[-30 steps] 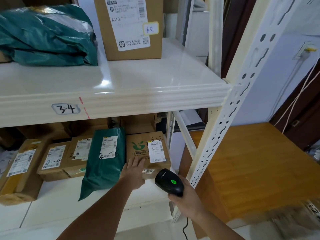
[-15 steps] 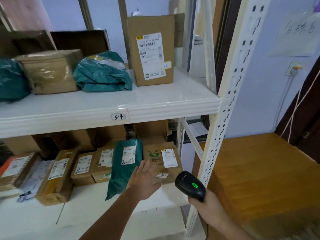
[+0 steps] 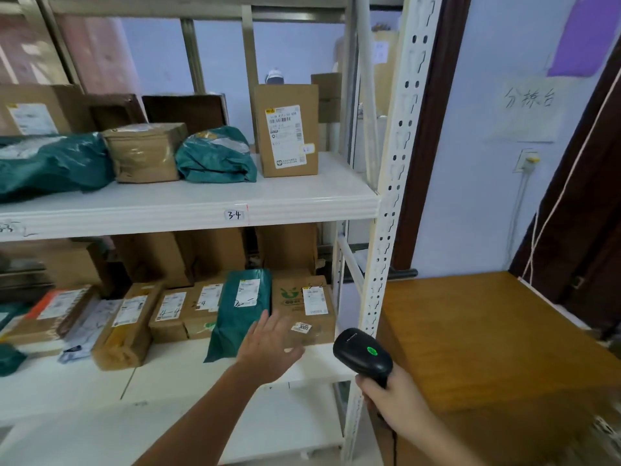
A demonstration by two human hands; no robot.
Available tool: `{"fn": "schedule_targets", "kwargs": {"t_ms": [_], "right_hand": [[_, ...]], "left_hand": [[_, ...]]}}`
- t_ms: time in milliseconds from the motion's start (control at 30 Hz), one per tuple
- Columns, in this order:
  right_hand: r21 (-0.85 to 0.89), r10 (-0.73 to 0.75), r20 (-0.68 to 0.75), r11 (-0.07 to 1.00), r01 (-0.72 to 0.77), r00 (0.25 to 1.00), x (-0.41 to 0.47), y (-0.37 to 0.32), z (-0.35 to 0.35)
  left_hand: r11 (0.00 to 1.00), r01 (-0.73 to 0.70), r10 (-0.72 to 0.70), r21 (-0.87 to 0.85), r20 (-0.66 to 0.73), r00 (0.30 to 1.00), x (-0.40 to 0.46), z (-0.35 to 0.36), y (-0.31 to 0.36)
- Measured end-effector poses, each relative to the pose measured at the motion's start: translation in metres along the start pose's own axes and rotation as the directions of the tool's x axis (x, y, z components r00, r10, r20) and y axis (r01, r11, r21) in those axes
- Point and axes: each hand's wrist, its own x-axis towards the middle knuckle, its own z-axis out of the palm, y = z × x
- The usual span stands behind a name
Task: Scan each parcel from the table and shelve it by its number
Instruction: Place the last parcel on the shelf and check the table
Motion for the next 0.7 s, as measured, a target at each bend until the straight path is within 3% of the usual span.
{"fn": "schedule_targets", "kwargs": {"t_ms": [700], "right_hand": [[0.036,0.157,-0.234,0.988,-0.153,0.959,-0.064,0.024,-0.062]], "left_hand": [[0.968,-0.244,0.25,-0.056,0.186,0.95,0.0,0.021,0.111]]}}
